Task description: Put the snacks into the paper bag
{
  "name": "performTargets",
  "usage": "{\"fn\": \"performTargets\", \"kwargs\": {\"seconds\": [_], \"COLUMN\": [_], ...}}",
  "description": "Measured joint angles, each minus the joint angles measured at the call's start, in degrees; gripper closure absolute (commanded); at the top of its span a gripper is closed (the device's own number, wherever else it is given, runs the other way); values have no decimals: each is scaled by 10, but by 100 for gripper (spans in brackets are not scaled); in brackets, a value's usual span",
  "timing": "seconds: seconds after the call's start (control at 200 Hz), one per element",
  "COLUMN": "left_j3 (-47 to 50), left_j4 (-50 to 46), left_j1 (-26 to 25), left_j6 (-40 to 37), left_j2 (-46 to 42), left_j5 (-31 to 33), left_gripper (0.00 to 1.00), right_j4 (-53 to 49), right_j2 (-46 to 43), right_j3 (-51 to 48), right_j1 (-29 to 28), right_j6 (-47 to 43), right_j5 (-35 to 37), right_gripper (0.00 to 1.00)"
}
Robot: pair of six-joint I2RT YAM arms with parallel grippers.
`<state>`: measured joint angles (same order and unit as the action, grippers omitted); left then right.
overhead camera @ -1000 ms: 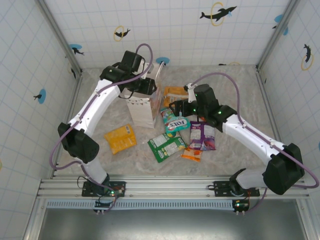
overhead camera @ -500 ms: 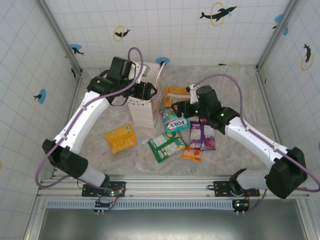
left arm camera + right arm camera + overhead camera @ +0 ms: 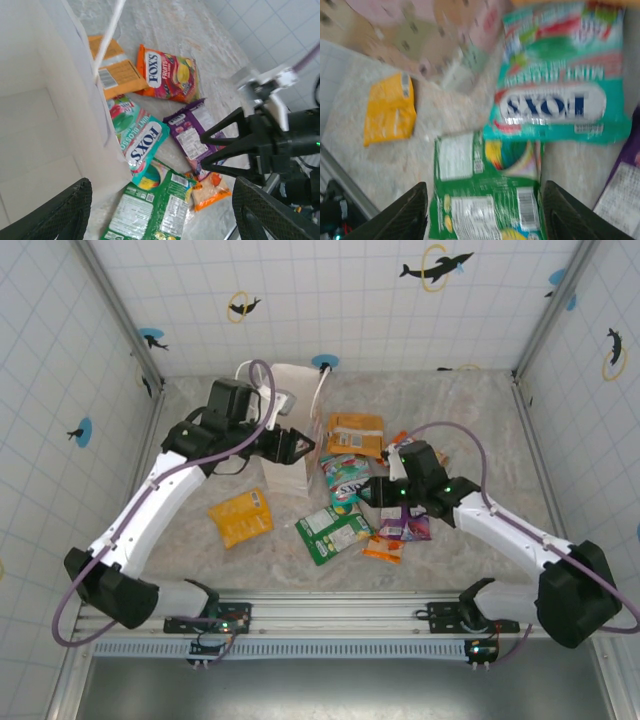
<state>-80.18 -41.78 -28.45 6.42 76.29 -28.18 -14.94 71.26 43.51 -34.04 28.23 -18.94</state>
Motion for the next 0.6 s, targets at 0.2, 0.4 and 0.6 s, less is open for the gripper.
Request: {"fn": "performTargets", "kwargs": {"seconds": [0.2,0.4,0.6], "left_j3": [35,45,43], "left_j4": [3,8,27], "left_j1": [0,0,0], "left_j6": [-6,-6,-6], "left_j2": [-27,-37,-46], "left_j5": [-14,-10,30], "left_gripper": [25,25,24], "right_j4": [-2,5,16], "right_j2": [65,137,188], "right_j3": [-16,-16,-14], "right_j1": [24,30,37], "right_j6": [-23,-54,-76], "right_j5": [-63,-105,-124], "right_gripper": [40,39,38]}}
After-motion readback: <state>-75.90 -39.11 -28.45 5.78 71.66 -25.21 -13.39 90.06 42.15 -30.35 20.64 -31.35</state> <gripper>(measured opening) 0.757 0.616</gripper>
